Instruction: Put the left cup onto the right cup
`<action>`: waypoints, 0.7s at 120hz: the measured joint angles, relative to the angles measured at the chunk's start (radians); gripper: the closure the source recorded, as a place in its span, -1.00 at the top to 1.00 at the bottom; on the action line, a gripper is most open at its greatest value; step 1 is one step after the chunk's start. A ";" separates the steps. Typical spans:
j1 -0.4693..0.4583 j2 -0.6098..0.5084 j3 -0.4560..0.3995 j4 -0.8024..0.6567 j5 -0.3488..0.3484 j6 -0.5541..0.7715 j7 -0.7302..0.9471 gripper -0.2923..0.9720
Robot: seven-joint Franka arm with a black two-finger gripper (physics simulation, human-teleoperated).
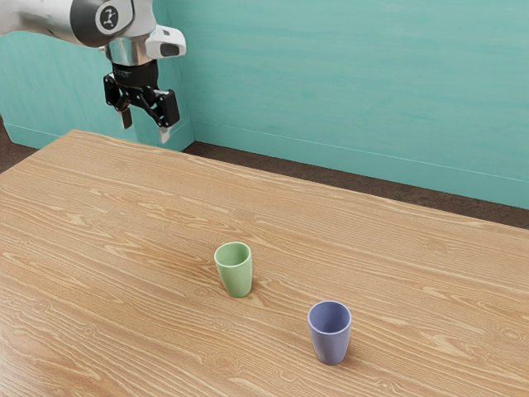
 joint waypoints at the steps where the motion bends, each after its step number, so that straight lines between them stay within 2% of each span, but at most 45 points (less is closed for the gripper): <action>1: 0.000 0.000 0.000 0.000 0.000 0.000 0.000 0.54; 46: 0.001 0.007 -0.029 -0.001 -0.001 0.020 0.000 0.54; 84: 0.001 0.008 -0.074 -0.083 -0.002 0.081 -0.039 0.54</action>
